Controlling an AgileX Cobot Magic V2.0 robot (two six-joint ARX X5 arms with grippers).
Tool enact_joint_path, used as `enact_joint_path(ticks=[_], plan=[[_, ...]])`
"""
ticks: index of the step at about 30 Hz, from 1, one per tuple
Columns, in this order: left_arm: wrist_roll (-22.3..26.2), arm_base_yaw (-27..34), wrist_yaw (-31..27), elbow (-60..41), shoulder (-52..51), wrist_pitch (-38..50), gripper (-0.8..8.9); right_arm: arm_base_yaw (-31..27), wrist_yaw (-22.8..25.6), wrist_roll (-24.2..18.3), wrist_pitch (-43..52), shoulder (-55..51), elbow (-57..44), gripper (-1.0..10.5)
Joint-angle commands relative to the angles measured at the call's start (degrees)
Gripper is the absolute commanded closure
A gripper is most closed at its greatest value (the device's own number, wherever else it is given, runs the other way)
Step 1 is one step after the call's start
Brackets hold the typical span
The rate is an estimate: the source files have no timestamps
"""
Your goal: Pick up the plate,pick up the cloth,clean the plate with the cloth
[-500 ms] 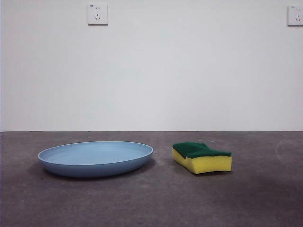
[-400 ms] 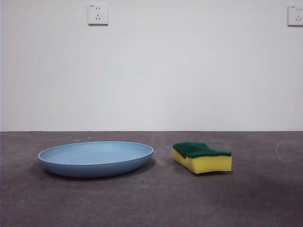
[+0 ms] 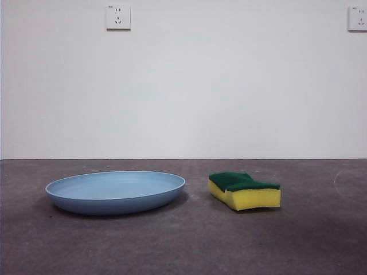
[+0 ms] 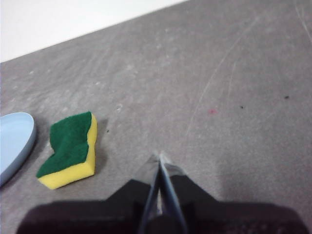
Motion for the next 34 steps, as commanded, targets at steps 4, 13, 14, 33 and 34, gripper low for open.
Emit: enact_joint_path(ticks=[4, 13, 14, 33, 34], plan=[[-3.17, 0.17, 7.13, 9.4, 8.85, 0.7, 8.19, 0.07, -0.13, 1.57, -0.26, 8.37, 9.16, 9.6], [-1.18, 0.17, 14.16, 26.47, 30.71, -4.46, 8.18, 0.07, -11.98, -3.41, -5.05, 27.34, 27.43, 9.5], [-0.2, 0.17, 14.88, 28.33, 33.27, -5.55, 8.17, 0.07, -13.88, -4.37, -6.43, 29.44, 29.53, 9.5], [1.95, 0.09, 23.96, 41.44, 63.36, -4.46, 5.24, 0.09, -19.56, -10.08, -16.2, 48.35, 46.16, 5.2], [2.05, 0.04, 23.74, 42.95, 65.94, -4.48, 5.17, 0.09, -19.56, -10.05, -16.2, 48.35, 46.16, 5.2]])
